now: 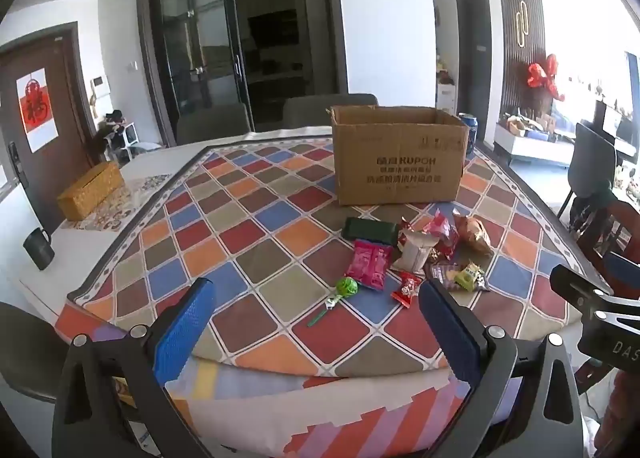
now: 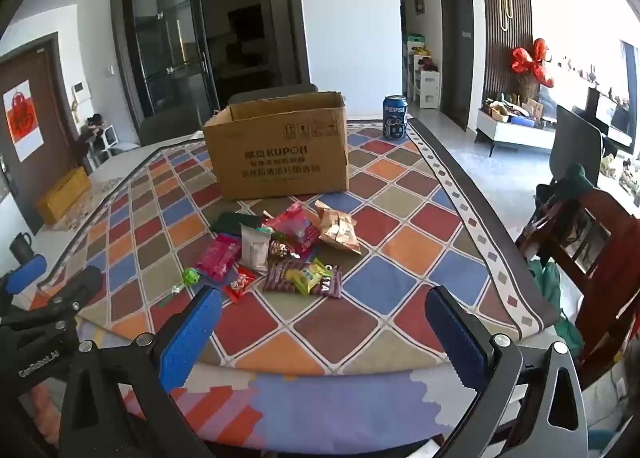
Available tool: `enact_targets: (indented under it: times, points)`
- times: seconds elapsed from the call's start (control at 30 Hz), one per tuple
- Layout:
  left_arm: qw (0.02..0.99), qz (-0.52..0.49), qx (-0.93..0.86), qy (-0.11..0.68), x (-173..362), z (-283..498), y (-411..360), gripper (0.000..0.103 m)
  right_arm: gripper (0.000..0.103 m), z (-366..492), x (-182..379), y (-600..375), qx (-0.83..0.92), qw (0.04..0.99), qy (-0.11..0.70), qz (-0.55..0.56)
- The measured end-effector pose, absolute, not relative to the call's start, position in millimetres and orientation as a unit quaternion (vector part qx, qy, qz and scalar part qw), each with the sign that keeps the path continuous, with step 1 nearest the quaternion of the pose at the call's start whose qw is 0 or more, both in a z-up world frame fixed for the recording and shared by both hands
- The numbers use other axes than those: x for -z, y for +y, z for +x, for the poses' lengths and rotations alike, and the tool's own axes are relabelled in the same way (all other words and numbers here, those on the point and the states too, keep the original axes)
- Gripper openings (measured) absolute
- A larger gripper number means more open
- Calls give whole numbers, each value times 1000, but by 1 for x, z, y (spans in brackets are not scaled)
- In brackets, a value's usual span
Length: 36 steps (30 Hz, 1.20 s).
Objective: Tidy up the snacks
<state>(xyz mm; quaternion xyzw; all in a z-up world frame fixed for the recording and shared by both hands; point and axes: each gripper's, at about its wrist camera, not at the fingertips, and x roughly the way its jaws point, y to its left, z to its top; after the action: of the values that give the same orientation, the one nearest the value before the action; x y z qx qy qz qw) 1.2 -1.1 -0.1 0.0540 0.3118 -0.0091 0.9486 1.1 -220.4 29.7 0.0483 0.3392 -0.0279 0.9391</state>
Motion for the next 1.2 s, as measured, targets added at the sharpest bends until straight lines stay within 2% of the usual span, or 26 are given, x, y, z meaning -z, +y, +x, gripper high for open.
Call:
enact_targets:
  times: [0.13, 0.17, 1.2]
  points:
    - [950, 44, 13, 308, -9, 3, 4, 103, 102, 1, -31, -221, 25, 938, 342, 50]
    - [956, 50, 10, 288, -5, -4, 2, 103, 102, 1, -31, -221, 24, 938, 341, 49]
    - [966, 51, 3, 255, -18, -17, 2, 103, 102, -9, -42, -221, 25, 948, 313, 45]
